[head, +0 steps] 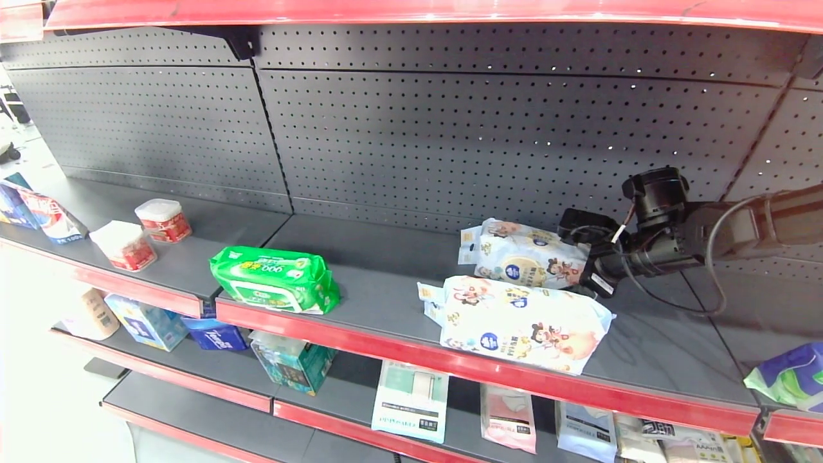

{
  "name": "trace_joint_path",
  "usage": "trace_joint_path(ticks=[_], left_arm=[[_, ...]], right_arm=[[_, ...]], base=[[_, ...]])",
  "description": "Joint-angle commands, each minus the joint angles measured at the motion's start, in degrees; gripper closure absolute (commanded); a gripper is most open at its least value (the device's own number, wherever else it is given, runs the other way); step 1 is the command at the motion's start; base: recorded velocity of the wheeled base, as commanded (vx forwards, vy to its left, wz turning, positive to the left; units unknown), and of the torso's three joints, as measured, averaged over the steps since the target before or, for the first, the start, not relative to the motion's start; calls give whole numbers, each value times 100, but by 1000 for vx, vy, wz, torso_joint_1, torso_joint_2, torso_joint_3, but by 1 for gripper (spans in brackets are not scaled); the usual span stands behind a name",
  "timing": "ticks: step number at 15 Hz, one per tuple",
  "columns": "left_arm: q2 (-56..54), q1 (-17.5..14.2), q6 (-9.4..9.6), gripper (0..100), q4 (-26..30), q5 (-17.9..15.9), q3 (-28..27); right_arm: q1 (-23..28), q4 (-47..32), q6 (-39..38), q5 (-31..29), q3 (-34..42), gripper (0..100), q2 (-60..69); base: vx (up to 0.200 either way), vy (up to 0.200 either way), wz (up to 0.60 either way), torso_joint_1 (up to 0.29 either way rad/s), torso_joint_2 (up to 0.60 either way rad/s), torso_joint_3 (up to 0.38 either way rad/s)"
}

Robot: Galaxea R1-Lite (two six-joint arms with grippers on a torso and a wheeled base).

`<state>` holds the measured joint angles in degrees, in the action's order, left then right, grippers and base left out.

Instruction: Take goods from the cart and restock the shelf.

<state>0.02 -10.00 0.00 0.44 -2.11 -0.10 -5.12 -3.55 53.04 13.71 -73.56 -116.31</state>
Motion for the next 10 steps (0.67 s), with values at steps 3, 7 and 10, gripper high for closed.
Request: trace_joint_path(ticks=[3,7,10], left_arm=[[-2,-11,0,0,0,0,1],[-2,-2,0,0,0,0,1],[-2,-2,0,0,0,0,1]], right_arm=[[125,-6,-83,-290,8,0,144],[204,-14,-250,-686,-1,0,144],[204,-6,-338,-888,-27,0,117]], base=[[0,0,0,0,0,0],[0,0,0,0,0,0],[0,0,0,0,0,0]])
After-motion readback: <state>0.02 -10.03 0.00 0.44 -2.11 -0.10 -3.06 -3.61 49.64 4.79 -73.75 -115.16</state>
